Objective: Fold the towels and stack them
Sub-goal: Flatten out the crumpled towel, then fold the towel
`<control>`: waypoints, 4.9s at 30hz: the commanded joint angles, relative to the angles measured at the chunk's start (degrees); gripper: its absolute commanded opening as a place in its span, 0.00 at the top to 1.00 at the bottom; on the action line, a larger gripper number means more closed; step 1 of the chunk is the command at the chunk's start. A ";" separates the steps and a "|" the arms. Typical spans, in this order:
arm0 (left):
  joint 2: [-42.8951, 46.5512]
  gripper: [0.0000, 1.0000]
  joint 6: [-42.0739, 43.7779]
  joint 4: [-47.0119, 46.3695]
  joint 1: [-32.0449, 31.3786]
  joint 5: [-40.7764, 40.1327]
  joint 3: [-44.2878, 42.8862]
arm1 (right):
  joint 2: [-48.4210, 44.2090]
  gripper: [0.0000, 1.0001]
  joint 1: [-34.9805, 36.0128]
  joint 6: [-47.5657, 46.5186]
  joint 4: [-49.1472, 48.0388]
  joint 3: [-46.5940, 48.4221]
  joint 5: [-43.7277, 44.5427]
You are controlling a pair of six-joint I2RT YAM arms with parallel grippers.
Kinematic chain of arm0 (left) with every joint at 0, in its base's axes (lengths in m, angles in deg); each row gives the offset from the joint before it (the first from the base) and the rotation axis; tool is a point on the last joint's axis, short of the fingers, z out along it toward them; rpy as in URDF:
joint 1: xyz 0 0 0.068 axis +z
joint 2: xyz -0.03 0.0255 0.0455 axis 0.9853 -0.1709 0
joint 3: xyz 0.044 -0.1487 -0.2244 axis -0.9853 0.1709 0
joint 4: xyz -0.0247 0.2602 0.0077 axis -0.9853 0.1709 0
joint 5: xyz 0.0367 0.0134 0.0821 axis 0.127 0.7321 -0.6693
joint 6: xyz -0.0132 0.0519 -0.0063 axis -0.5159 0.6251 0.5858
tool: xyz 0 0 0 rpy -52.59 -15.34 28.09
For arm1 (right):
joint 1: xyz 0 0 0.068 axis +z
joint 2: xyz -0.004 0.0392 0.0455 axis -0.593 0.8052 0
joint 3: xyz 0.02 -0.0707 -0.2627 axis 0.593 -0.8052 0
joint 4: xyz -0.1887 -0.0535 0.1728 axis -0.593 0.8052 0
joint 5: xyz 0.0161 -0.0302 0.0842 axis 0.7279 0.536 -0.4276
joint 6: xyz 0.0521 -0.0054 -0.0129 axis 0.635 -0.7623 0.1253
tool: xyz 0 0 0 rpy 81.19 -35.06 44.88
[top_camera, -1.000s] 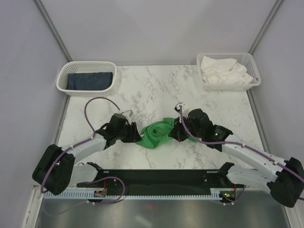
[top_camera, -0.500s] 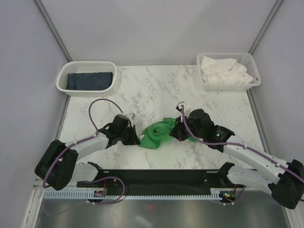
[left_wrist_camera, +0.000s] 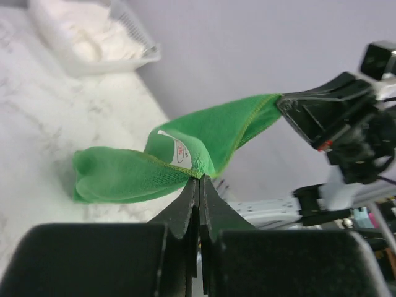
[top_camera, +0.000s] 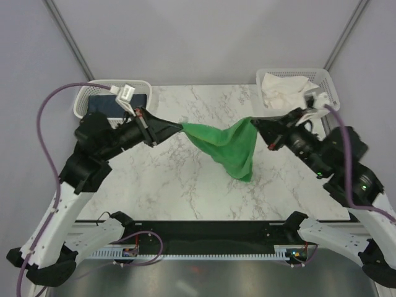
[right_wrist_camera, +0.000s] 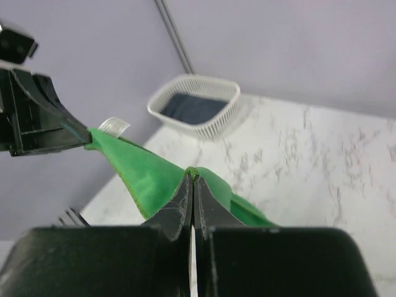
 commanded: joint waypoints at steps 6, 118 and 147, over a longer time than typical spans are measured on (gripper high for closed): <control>5.26 0.98 -13.66 3.58 -0.35 1.21 -12.60 | -7.05 1.00 0.09 0.56 -6.31 9.19 1.25; -30.96 0.98 5.93 -20.24 17.33 15.90 24.82 | 18.45 1.00 -35.59 5.22 -39.44 -42.73 -31.27; -21.63 0.48 4.80 -7.12 9.93 -0.60 33.28 | 5.44 0.63 -35.24 8.11 -21.44 -51.89 -19.33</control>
